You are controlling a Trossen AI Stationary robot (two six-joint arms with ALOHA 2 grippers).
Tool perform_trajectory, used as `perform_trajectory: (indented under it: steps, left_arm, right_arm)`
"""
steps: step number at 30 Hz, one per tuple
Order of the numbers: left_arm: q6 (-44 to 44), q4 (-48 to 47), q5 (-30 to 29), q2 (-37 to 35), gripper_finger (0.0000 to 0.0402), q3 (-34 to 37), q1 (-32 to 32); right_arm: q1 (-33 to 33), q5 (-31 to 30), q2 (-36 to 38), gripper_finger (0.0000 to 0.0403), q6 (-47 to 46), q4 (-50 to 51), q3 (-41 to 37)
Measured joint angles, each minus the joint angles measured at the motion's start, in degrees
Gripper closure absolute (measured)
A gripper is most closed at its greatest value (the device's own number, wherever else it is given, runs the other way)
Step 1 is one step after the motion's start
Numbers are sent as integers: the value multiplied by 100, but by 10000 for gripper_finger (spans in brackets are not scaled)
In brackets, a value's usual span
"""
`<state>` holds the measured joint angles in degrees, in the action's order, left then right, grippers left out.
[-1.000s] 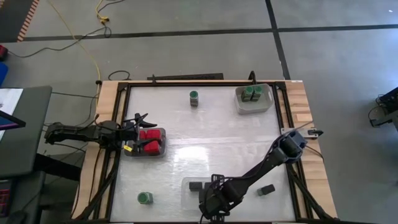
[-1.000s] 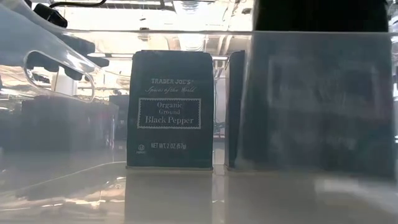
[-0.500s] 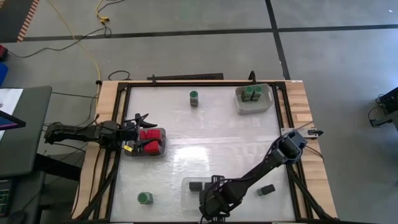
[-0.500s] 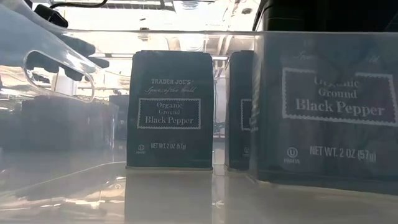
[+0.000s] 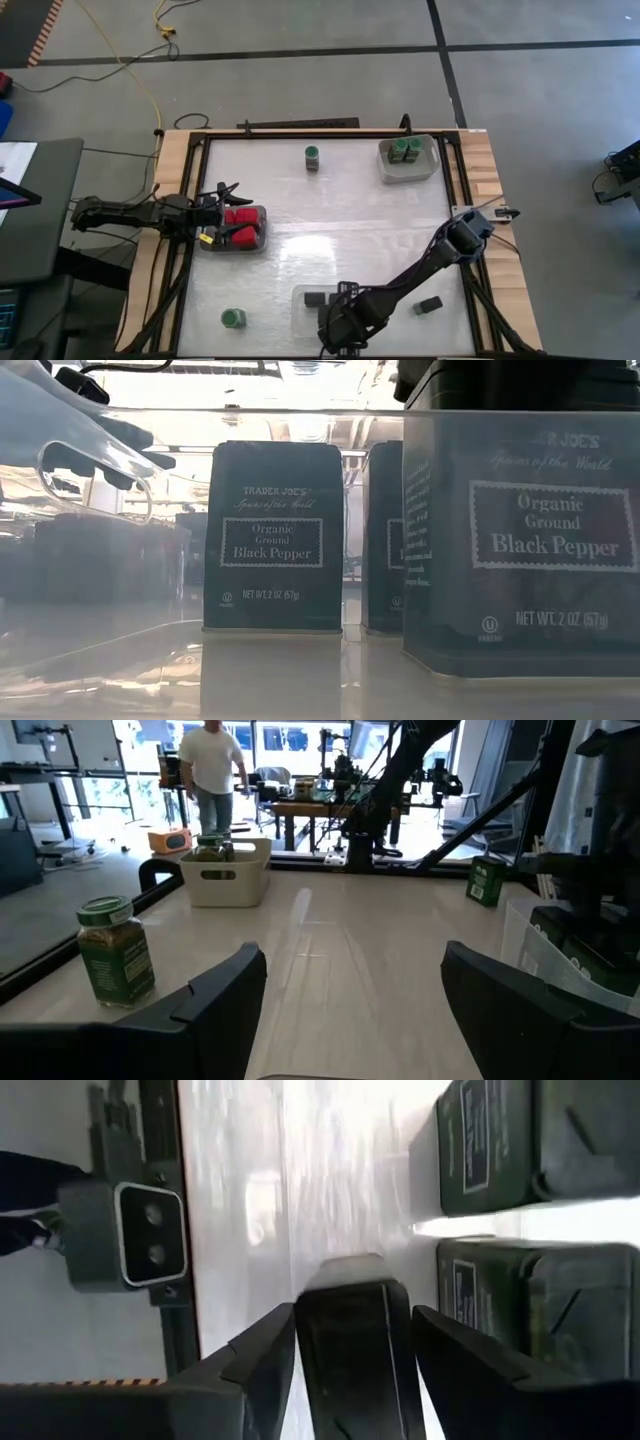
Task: Sort spices by type
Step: Put the top black seasoning can into the transparent bin, then put the bottom green seasoning bottle into the grey bin
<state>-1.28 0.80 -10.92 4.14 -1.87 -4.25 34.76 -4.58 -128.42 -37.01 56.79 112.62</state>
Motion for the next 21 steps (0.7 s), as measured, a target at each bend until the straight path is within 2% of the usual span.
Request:
perform_trajectory:
  steps: [16,21]
  left_arm:
    - [0,0,0,0,111,0,2]
    - [-2,0,0,0,111,0,2]
  right_arm:
    - [-192,-18,11,226,-349,719,1035]
    - [-141,-658,13,271,-590,1670,1445]
